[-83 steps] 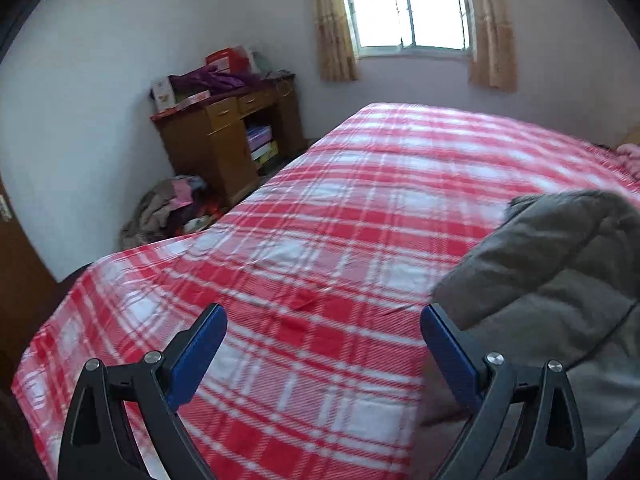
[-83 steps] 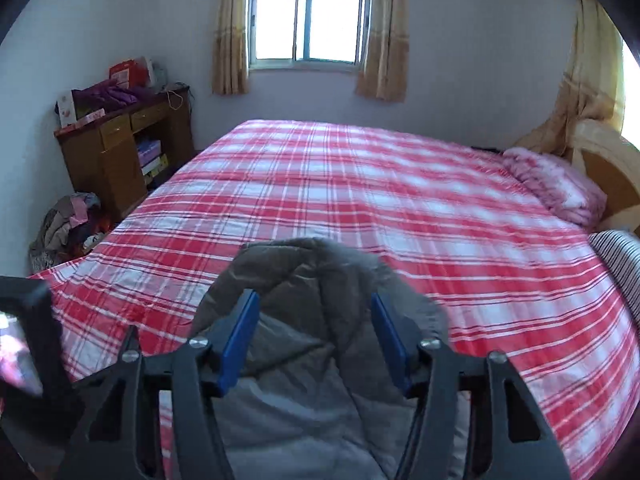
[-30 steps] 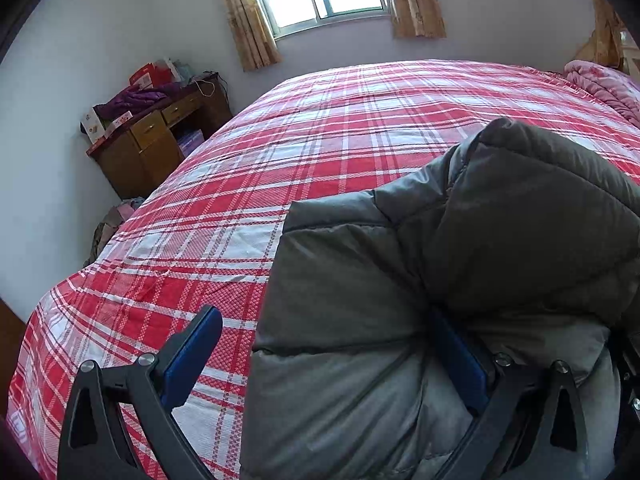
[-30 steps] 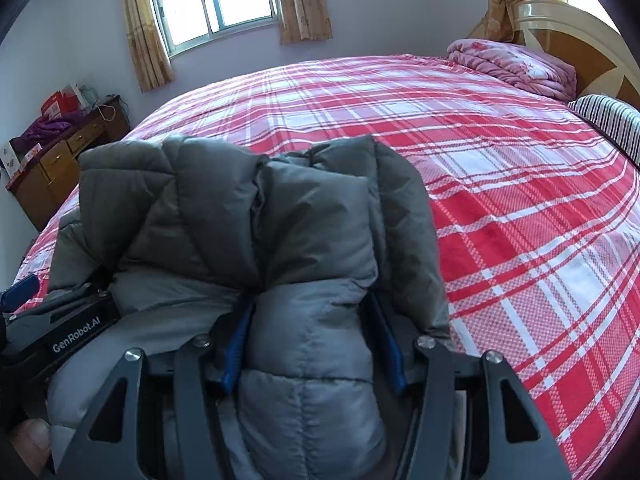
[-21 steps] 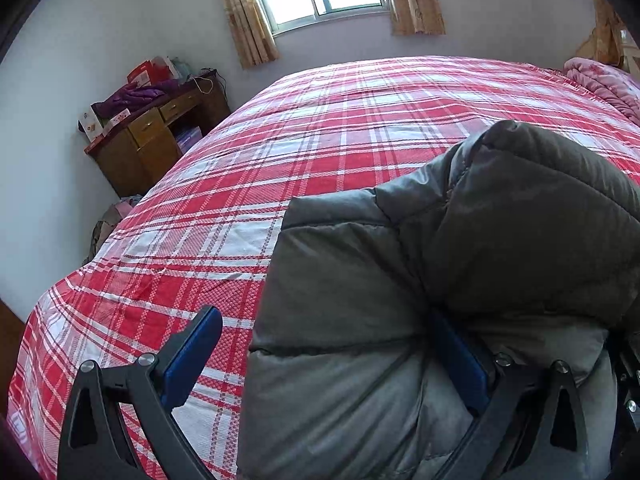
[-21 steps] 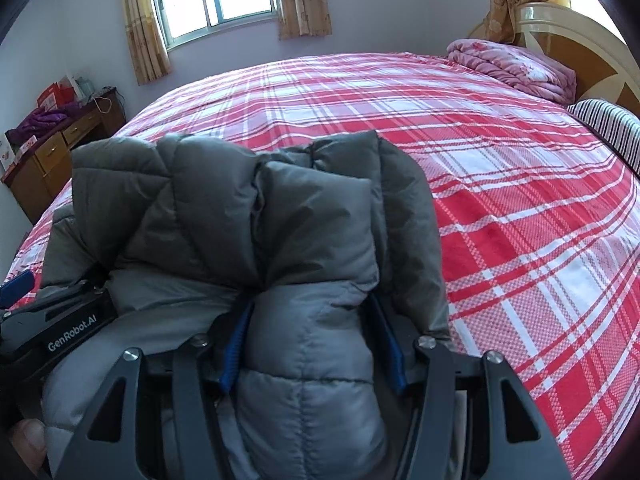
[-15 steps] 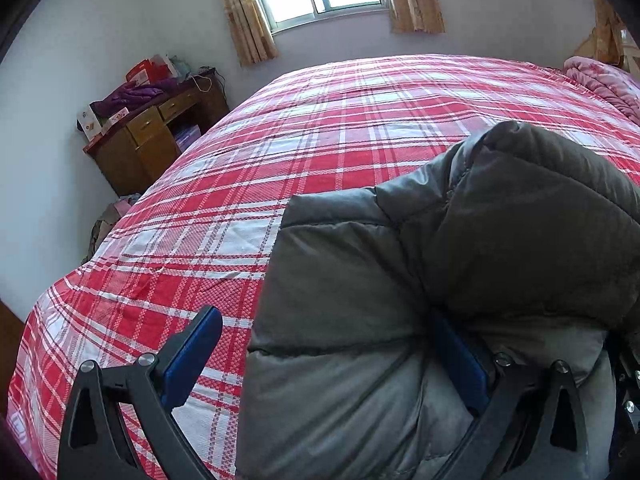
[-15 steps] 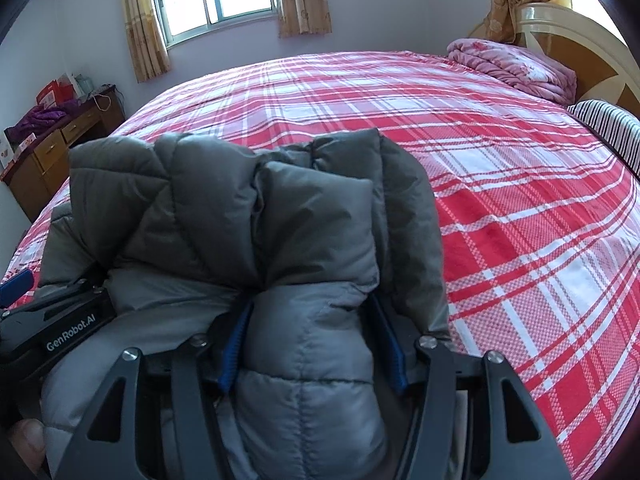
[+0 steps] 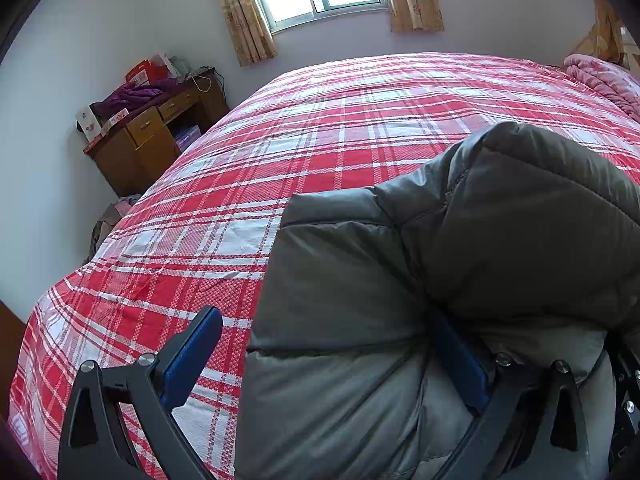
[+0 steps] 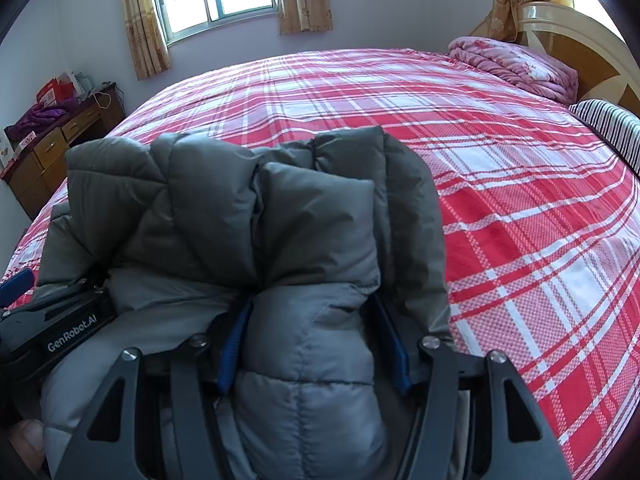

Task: Fold large clothes

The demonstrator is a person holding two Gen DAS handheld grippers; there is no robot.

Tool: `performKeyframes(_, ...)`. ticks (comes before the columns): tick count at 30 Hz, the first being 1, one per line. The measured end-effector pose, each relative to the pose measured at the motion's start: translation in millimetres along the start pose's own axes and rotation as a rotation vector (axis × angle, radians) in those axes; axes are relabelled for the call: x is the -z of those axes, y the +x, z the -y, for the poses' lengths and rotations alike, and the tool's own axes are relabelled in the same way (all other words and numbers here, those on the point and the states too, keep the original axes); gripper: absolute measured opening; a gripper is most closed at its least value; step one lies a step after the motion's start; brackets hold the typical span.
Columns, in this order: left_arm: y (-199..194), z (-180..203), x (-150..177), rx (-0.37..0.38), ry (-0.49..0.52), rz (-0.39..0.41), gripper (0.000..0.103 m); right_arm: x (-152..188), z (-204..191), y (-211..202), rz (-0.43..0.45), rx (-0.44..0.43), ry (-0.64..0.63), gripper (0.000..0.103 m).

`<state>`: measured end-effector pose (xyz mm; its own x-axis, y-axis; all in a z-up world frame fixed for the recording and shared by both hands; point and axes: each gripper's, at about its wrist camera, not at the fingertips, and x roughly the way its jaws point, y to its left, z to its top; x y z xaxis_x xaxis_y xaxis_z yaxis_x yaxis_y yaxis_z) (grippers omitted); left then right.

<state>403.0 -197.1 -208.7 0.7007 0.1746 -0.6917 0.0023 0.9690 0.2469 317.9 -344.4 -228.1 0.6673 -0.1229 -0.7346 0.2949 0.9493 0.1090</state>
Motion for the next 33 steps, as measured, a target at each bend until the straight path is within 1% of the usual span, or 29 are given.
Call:
performKeyframes(20,-1,0,-3,0.006,0.005,-0.009,0.102,-1,0,1,-0.002,-0.003,0.003,0.060)
performKeyframes(21,-4,-2,-5,0.014,0.012,-0.013,0.102,-1,0,1,-0.002,-0.004,0.004,0.060)
performKeyframes(23,-19,-12,-7,0.053,0.024,-0.015,0.102,-2,0,0,-0.010,-0.017,0.002,0.062)
performKeyframes(25,-40,-28,-6,0.112,-0.001,0.010,0.102,-4,6,-7,-0.015,-0.051,0.001,0.064)
performKeyframes(26,-57,-42,-4,0.162,-0.010,0.040,0.102,-3,10,-16,-0.008,-0.065,0.005,0.067)
performKeyframes(28,-77,-60,4,0.209,-0.014,0.086,0.102,2,17,-36,0.025,-0.101,0.015,0.072)
performKeyframes(29,-80,-63,7,0.222,-0.011,0.091,0.102,6,22,-50,0.057,-0.108,0.017,0.075)
performKeyframes(30,-79,-67,14,0.232,-0.002,0.082,0.102,9,24,-57,0.080,-0.102,0.019,0.077)
performKeyframes(31,-72,-67,21,0.241,0.015,0.048,0.102,13,27,-67,0.108,-0.099,0.023,0.079)
performKeyframes(32,-64,-64,26,0.240,0.031,0.016,0.102,17,28,-71,0.113,-0.109,0.027,0.079)
performKeyframes(33,-57,-62,32,0.237,0.039,-0.007,0.102,19,27,-70,0.095,-0.120,0.024,0.079)
